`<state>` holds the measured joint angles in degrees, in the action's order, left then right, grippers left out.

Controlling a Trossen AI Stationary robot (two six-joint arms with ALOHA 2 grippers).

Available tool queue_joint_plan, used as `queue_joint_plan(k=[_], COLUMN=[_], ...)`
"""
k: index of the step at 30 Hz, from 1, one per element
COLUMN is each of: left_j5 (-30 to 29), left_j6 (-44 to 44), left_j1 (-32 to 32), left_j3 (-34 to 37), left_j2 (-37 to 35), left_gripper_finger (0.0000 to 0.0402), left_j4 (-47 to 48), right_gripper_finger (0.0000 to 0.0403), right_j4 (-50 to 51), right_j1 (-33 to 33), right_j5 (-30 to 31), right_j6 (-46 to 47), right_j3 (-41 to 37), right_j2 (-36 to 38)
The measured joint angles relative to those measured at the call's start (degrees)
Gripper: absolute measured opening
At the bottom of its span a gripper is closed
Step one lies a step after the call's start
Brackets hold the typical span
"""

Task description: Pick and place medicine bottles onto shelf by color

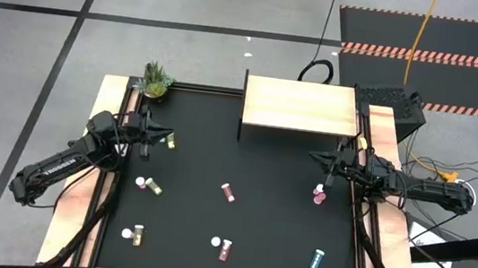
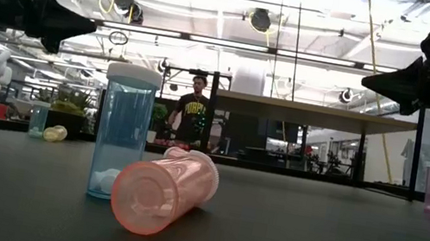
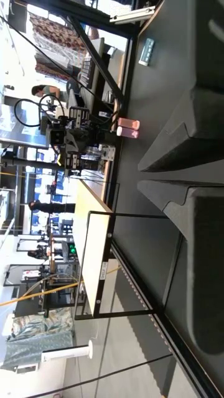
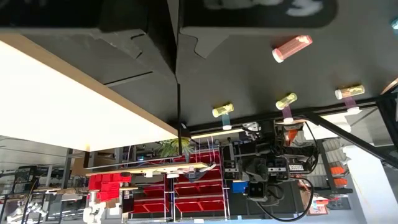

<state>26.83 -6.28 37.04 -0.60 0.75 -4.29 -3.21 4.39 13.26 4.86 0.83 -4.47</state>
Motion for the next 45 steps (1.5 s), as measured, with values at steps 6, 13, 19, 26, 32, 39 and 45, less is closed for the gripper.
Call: queue_joint_plan(k=[6, 13, 19, 26, 32, 39, 45], left_j5=[0.0, 0.0, 0.0, 0.0, 0.0, 0.0, 0.0], left_j6=[0.0, 0.0, 0.0, 0.0, 0.0, 0.0, 0.0], left_j1=[0.0, 0.0, 0.0, 0.0, 0.0, 0.0, 0.0], left_j3=[0.0, 0.0, 0.0, 0.0, 0.0, 0.0, 0.0], left_j2=[0.0, 0.0, 0.0, 0.0, 0.0, 0.0, 0.0], left_gripper_finger=[0.0035, 0.0035, 0.0035, 0.0035, 0.0035, 0.0035, 0.0035], left_j4=[0.0, 0.0, 0.0, 0.0, 0.0, 0.0, 0.0], right_gripper_finger=[0.0000, 0.0000, 0.0000, 0.0000, 0.0000, 0.0000, 0.0000], right_j4=[0.0, 0.0, 0.0, 0.0, 0.0, -1.1, -4.1], right_j1=[0.0, 0.0, 0.0, 0.0, 0.0, 0.0, 0.0], right_j5=[0.0, 0.0, 0.0, 0.0, 0.0, 0.0, 0.2], right_j6=[0.0, 0.0, 0.0, 0.0, 0.0, 0.0, 0.5], right_j3=[0.0, 0.0, 0.0, 0.0, 0.0, 0.0, 0.0], right_j2=[0.0, 0.0, 0.0, 0.0, 0.0, 0.0, 0.0])
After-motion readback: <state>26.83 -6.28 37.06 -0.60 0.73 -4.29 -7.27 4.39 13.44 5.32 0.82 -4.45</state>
